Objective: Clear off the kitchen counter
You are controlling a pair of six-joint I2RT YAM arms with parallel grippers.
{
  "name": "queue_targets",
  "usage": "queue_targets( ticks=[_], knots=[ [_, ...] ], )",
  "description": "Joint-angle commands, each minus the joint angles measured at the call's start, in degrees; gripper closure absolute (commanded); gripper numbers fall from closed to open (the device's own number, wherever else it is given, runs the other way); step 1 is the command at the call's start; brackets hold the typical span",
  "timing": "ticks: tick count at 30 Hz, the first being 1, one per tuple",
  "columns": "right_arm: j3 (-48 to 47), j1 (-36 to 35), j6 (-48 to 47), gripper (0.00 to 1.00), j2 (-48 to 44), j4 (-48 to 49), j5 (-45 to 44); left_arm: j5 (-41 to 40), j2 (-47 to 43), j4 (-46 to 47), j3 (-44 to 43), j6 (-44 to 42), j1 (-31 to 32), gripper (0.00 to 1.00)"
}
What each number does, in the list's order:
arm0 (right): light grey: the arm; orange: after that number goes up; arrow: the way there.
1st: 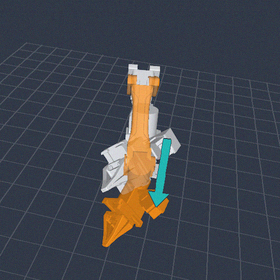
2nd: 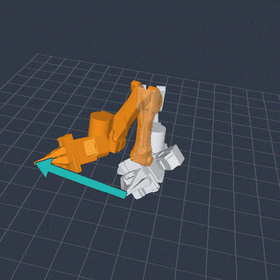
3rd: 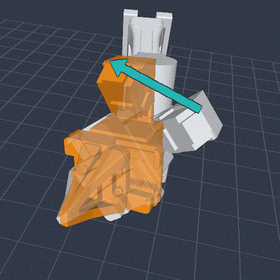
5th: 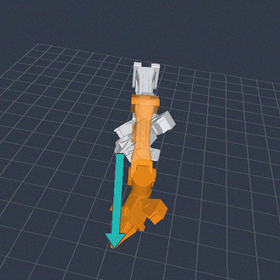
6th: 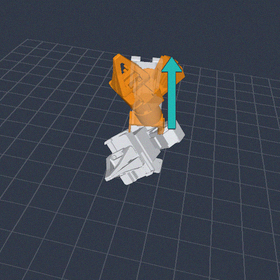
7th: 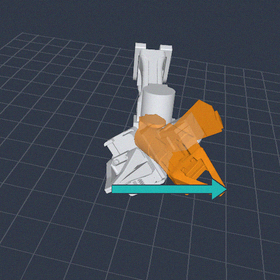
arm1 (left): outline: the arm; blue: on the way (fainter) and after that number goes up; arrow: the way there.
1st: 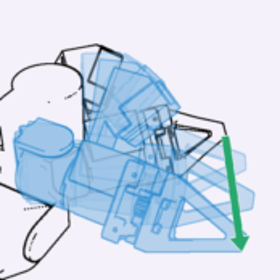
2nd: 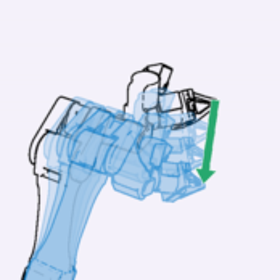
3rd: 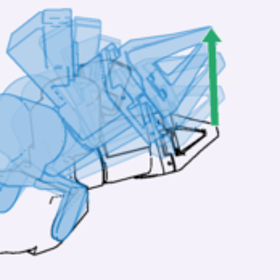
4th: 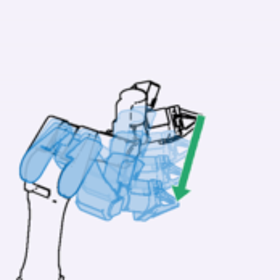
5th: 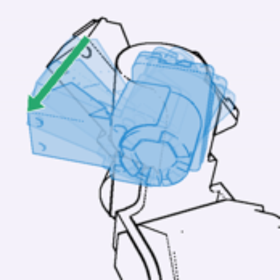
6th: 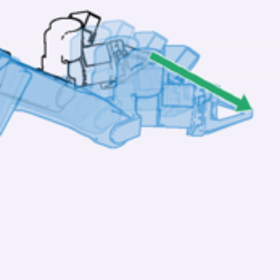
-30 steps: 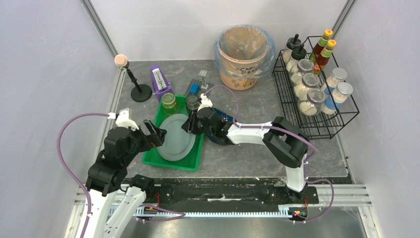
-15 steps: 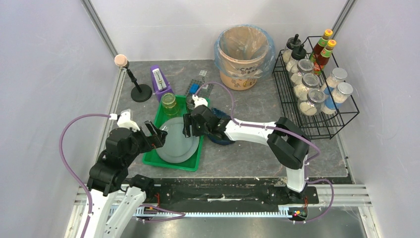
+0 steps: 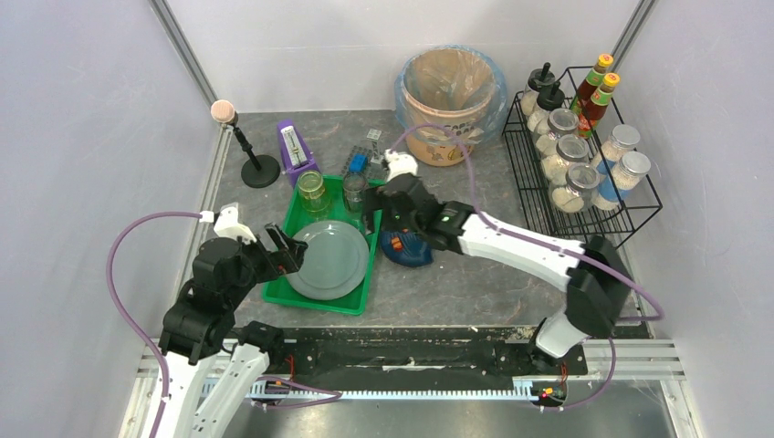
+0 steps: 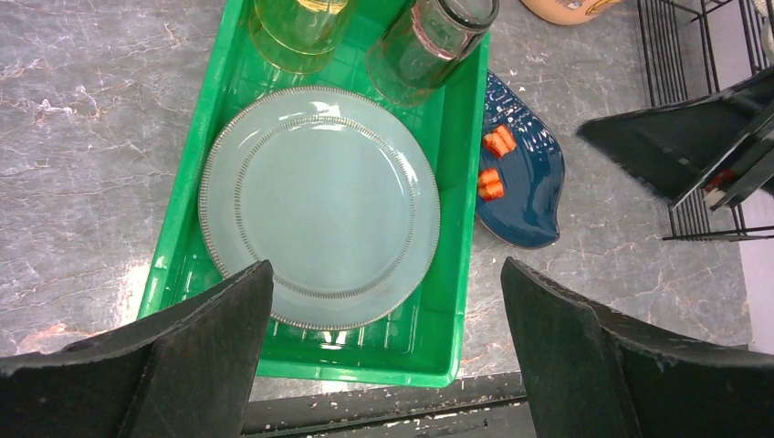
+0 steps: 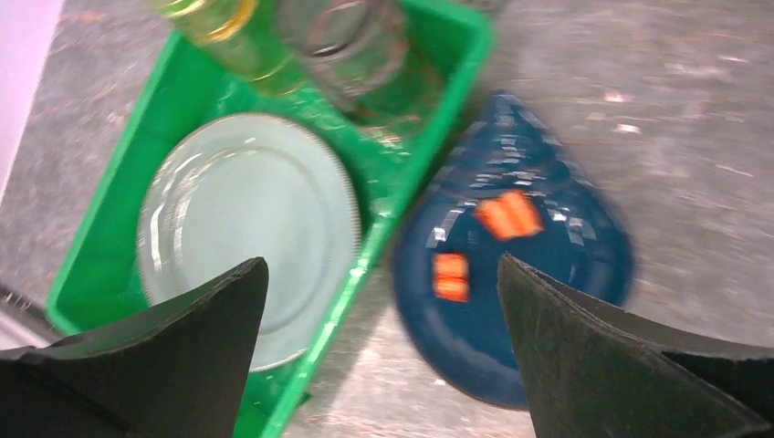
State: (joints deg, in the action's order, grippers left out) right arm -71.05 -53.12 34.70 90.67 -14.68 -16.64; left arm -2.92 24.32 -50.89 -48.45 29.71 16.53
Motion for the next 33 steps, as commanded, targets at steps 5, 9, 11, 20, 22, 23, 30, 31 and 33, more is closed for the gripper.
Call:
queue_targets(
  ticks=[5, 9, 11, 20, 22, 23, 30, 31, 33],
  knots=[
    [13.37, 11.30, 2.25, 0.02, -12.23, -0.76, -2.21, -0.67, -1.22, 1.05, -0.08, 0.78, 0.23, 0.00],
    [21.50, 13.41, 0.90, 0.02, -14.83, 3.33, -4.15, -0.60, -1.05, 1.14, 0.13, 0.98, 0.23, 0.00],
    [23.76, 16.32, 2.06, 0.02, -14.58, 4.40, -0.50, -0.45, -0.93, 1.14, 0.11, 0.98, 0.25, 0.00],
    [26.78, 25.35, 1.57, 0.21, -7.93, 11.79, 16.44, -0.28, -0.75, 0.76, -0.07, 1.03, 0.25, 0.00],
    [25.83, 26.92, 1.16, 0.28, -4.78, 12.68, 20.69, -0.16, -0.72, 0.61, -0.16, 1.02, 0.25, 0.00],
    [25.30, 27.42, 0.75, 0.30, -3.68, 12.99, 21.97, -0.02, -0.71, 0.58, -0.16, 1.03, 0.25, 0.00],
    [21.35, 27.59, -0.92, 0.39, 3.69, 14.23, 28.16, 0.19, -0.36, 0.61, -0.24, 0.97, 0.25, 0.00],
    [21.22, 27.63, -0.99, 0.40, 4.62, 14.24, 28.59, 0.19, -0.38, 0.59, -0.25, 0.93, 0.23, 0.00],
    [20.88, 27.55, -1.20, 0.42, 6.30, 15.79, 29.66, 0.13, -0.28, 0.75, -0.33, 0.75, 0.25, 0.00]
  ],
)
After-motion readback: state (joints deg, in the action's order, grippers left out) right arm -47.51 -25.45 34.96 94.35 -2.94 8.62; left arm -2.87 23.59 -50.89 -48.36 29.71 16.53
